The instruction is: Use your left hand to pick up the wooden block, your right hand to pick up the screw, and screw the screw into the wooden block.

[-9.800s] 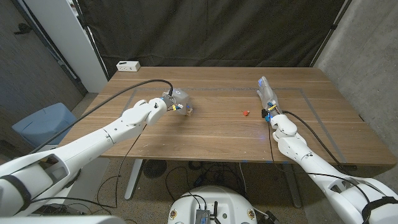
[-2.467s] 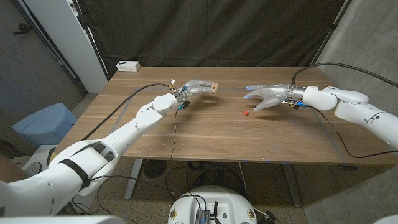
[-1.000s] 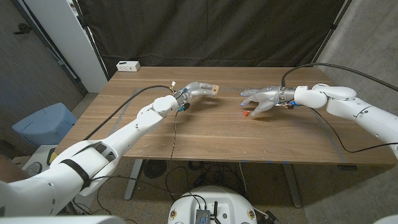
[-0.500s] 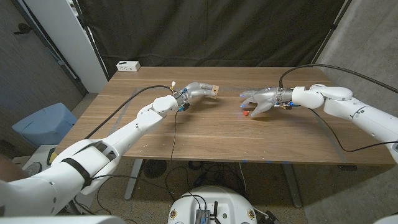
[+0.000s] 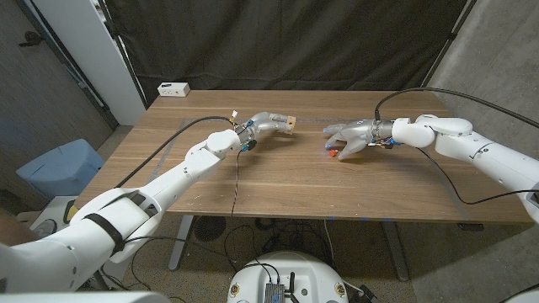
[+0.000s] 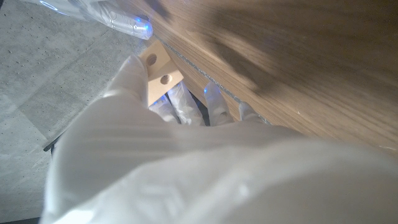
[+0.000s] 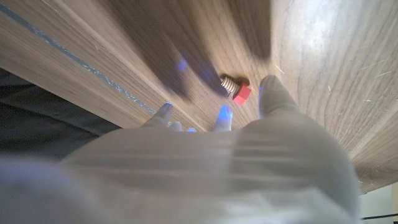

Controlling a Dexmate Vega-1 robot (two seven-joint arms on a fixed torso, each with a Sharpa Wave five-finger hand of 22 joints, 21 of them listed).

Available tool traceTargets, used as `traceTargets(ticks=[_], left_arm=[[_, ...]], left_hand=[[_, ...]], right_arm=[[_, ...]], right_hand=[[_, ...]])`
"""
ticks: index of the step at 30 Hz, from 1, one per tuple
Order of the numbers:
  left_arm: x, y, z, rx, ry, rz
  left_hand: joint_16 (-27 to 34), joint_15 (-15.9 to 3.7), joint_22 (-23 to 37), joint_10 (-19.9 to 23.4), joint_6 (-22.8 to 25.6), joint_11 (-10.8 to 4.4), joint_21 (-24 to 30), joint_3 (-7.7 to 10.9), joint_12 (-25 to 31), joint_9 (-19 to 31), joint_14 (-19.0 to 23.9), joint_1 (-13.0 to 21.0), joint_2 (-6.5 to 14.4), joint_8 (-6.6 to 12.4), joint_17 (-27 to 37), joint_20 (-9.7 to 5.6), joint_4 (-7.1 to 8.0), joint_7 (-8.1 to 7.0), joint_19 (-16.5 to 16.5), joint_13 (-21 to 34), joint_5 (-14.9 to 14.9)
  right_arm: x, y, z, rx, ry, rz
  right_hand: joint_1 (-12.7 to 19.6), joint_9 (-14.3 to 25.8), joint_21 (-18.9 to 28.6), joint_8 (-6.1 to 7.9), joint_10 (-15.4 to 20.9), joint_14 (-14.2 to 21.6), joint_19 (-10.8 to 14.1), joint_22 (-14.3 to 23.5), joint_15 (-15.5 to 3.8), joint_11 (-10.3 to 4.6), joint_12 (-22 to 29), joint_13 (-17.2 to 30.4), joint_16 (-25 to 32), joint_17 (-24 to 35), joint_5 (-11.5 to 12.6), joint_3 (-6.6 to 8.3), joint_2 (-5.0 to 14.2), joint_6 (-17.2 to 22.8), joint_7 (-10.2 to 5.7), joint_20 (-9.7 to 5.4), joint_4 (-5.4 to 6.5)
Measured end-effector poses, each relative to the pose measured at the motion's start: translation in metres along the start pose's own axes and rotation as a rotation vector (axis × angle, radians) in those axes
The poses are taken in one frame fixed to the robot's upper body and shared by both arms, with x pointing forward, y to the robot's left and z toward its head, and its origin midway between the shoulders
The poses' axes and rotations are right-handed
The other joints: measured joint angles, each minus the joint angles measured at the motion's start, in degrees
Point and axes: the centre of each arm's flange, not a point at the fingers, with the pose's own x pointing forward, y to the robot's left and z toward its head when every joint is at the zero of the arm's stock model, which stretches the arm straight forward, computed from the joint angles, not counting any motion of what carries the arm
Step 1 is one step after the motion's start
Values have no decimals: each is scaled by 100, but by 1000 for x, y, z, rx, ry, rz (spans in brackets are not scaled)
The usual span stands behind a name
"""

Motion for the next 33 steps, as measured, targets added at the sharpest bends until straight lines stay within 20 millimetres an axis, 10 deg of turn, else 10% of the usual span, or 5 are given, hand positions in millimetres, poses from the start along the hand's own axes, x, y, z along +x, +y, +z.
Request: traceTargets(ticks=[33], left_arm=[[-7, -5, -3, -9, 10, -8]], left_hand=[[0, 0, 0, -31, 23, 31, 0, -19, 1, 1, 0, -38, 38, 0, 0, 0, -20, -22, 0, 1, 0]], right_arm=[[8, 6, 4, -20, -13, -24]], right_hand=[[75, 80, 24, 275, 137, 53, 173, 0, -52, -30, 85, 0, 83, 29, 22, 21, -31, 532, -2, -30, 21]])
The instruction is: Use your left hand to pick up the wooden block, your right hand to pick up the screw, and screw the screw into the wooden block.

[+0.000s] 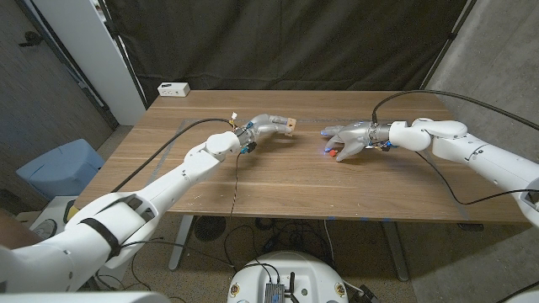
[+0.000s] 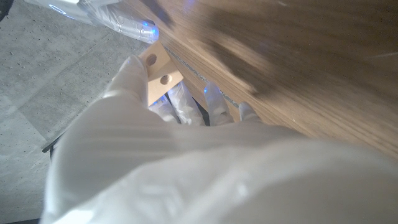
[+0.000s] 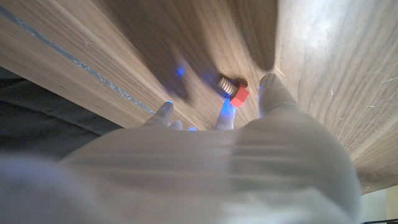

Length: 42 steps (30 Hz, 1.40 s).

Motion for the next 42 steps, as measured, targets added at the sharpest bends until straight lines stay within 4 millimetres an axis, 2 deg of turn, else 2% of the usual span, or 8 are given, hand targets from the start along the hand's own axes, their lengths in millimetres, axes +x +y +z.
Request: traceTargets(ticks=[24, 42], left_arm=[[-6, -4, 0, -5, 7, -9], [-10, -6, -1, -8, 13, -13]], left_hand=[[0, 0, 0, 0, -11, 0, 0, -21, 1, -3, 0, -23, 23, 0, 0, 0, 27, 11, 0, 0, 0], [0, 0, 0, -53, -24, -9, 0, -23, 1, 0, 0, -22, 22, 0, 0, 0, 25, 21, 0, 1, 0]], right_arm=[[2, -4, 1, -15, -6, 2], [3, -1, -3, -15, -1, 1]], right_hand=[[52, 26, 0, 60, 30, 31, 30, 0, 32, -31, 22, 0, 0, 26, 20, 0, 9, 132, -9, -31, 0], [52, 62, 26, 135, 103, 85, 93, 0, -23, -43, 23, 0, 0, 25, 18, 0, 9, 225, -20, -31, 0]])
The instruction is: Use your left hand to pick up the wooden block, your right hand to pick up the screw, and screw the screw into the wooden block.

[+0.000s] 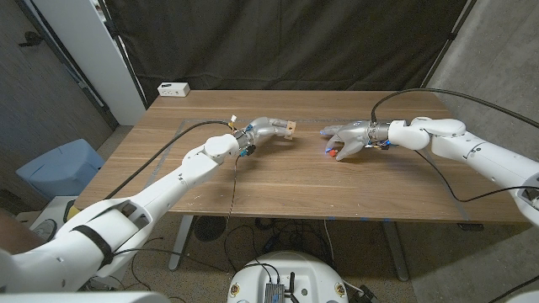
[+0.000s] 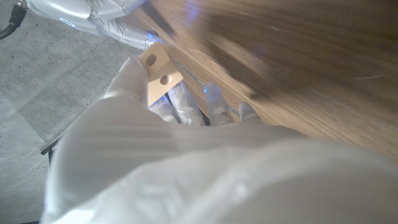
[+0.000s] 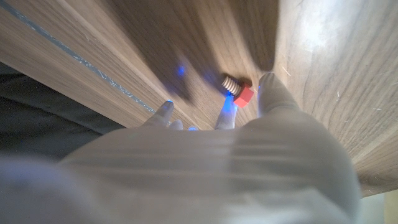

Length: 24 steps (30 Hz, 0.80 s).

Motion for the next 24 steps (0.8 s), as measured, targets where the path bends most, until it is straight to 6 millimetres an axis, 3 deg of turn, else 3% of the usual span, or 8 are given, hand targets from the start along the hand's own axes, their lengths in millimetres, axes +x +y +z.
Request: traceTargets(ticks=[11, 24], left_arm=[[-2, -1, -1, -2, 5, 1], [-3, -2, -1, -4, 6, 0]], left_hand=[[0, 0, 0, 0, -11, 0, 0, -2, 0, -2, 0, 1, -1, 0, 0, 0, -2, 8, 0, 0, 0], [0, 0, 0, 0, -14, 0, 0, -8, 0, -3, 0, -10, 10, 0, 0, 0, -9, 7, 0, 0, 0]], right_arm=[[2, 1, -2, -3, -5, -19], [1, 1, -2, -7, -8, -42]], right_hand=[[24, 66, 0, 136, 134, 124, 112, 0, -62, -32, 45, 0, 55, 26, 23, 24, -24, 289, 38, -31, 24], [129, 144, 0, 428, 347, 254, 245, 0, -130, -141, 92, 0, 77, 26, 44, 48, -24, 770, 30, -40, -1]])
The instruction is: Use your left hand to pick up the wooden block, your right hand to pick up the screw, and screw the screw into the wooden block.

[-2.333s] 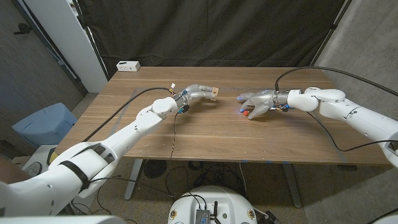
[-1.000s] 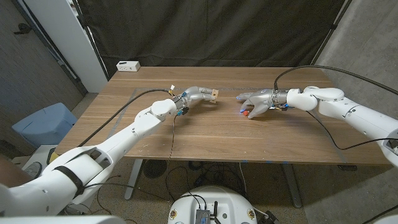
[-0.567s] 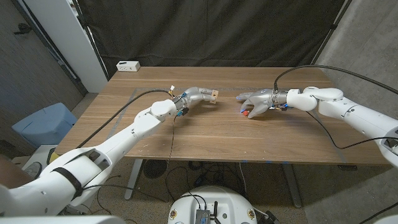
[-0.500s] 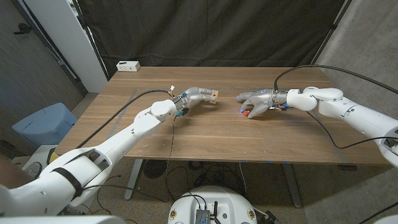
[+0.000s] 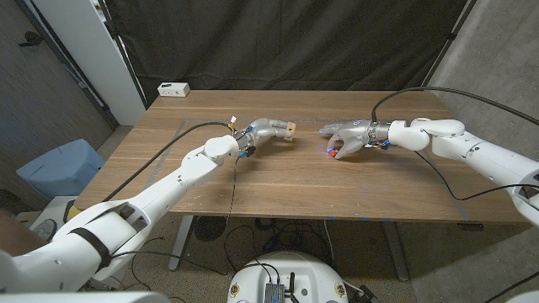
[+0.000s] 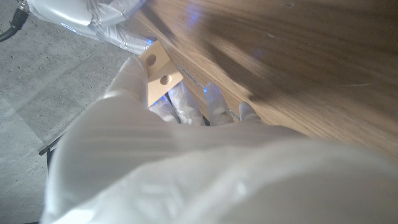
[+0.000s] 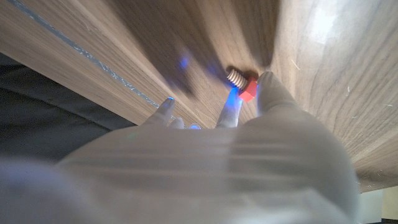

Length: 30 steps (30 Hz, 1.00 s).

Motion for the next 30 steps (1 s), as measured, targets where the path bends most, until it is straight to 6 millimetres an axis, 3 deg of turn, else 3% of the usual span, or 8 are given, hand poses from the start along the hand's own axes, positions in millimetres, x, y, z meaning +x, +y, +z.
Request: traceTargets(ticks=[30], left_arm=[[-4, -4, -1, -4, 3, 0]], left_hand=[[0, 0, 0, -20, -48, 20, 0, -41, 0, 1, 0, -35, 35, 0, 0, 21, -2, 0, 21, -29, -1]], right_arm=[[-3, 1, 3, -18, 2, -38]], right_hand=[[105, 110, 0, 369, 369, 225, 257, 0, -164, -165, 55, 0, 22, 28, 21, 23, 1, 683, 12, -73, 24]])
